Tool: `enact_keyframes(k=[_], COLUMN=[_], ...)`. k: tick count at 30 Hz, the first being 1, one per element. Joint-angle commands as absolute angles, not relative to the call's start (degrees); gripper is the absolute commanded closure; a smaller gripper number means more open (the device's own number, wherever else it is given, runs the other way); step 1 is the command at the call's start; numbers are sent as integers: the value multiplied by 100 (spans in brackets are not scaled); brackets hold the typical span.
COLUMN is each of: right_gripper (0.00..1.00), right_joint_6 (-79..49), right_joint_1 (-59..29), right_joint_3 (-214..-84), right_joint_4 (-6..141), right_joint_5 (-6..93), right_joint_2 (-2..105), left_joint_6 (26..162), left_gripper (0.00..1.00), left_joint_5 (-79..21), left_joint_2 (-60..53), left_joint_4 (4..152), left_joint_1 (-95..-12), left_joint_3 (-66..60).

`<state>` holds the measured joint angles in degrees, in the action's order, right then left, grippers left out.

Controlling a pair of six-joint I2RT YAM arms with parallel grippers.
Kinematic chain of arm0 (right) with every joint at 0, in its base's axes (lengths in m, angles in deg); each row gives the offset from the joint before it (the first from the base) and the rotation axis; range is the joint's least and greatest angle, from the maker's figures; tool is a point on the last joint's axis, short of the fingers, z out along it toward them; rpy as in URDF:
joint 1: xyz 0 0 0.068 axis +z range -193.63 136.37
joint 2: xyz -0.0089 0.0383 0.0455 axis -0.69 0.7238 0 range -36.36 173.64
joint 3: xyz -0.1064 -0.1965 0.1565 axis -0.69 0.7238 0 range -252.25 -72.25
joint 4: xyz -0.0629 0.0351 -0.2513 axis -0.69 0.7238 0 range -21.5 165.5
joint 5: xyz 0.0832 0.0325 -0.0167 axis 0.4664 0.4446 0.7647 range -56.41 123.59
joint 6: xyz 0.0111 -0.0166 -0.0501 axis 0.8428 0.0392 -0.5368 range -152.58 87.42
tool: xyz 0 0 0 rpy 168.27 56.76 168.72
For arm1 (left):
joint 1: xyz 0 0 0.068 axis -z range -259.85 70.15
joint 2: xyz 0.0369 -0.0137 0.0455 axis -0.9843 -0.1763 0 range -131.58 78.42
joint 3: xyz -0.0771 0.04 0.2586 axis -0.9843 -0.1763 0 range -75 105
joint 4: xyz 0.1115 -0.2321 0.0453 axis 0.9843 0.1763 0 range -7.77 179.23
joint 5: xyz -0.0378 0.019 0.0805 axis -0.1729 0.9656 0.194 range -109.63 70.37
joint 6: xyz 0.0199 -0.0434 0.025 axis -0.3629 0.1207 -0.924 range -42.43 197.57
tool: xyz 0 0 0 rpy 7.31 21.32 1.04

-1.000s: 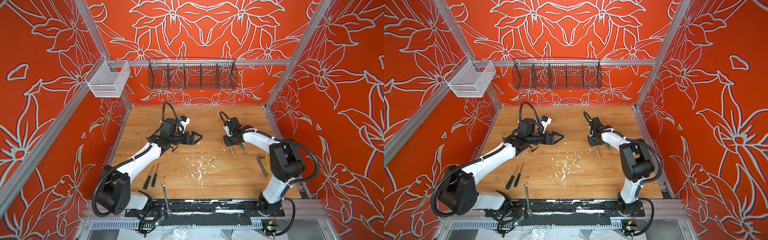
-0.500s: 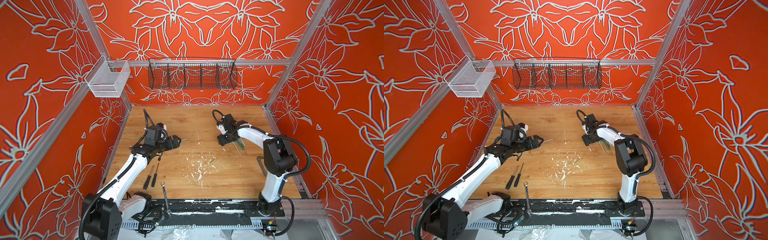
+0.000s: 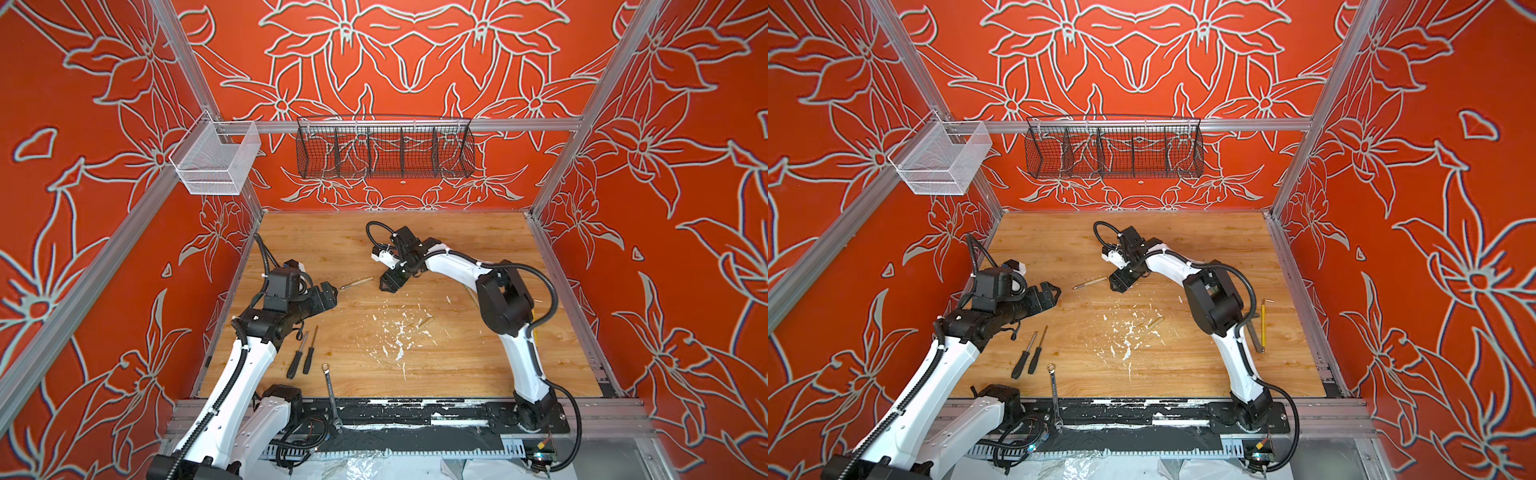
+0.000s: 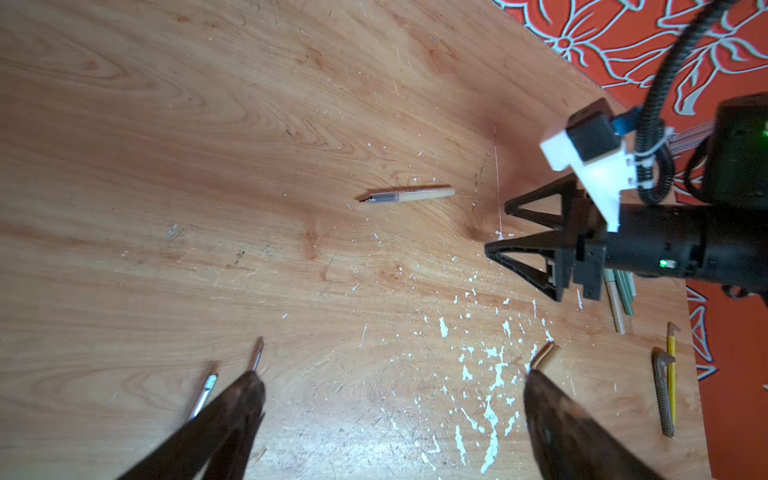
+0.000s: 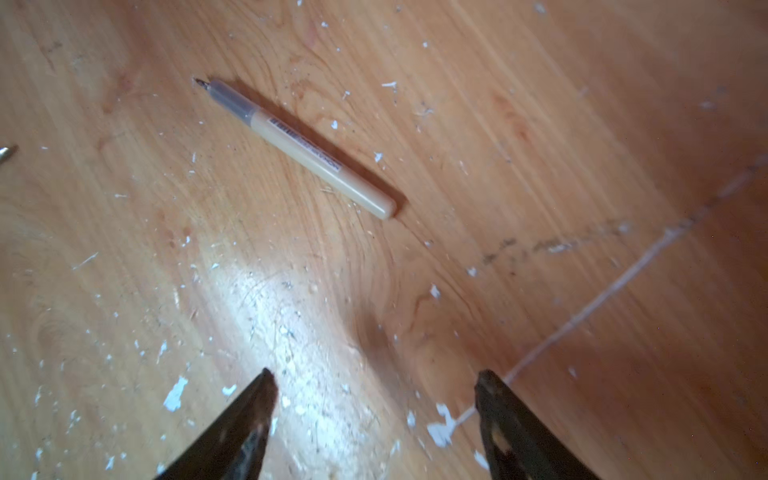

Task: Insert the pens into the pen caps
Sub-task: 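Move the right gripper to the beige fountain pen and grasp it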

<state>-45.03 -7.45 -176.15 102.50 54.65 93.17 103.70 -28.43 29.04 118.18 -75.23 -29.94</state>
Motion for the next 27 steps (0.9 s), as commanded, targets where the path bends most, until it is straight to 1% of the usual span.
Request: enact_keyframes(k=[1, 8, 17, 25, 27], right_gripper=[21, 22, 23, 28, 31], right_joint_6=[-4932, -5320, -5637, -5778, -5780], right_joint_1=[-659, -465, -111, 148, 186], right_joint_3=[-18127, -19222, -20636, -21216, -21282], right_joint_4=[10542, 11199, 11983, 12308, 12333], right_joint_5=[5816, 5873, 5573, 5146, 5121], right_joint_2=[9644, 10424, 11322, 11698, 11733], left_joint_6=[10181, 10164, 10123, 10114, 10126], left_gripper=[3, 3, 3, 3, 3], left_joint_5=[-2807, -2850, -2874, -2807, -2816], left_joint_2=[3096, 3324, 3424, 3596, 3606], left_joint_4=[12193, 12292, 12310, 12337, 12328], left_joint_1=[-7631, -7756, -7800, -7827, -7832], left_joint_3=[-2930, -2941, -2930, -2938, -2947])
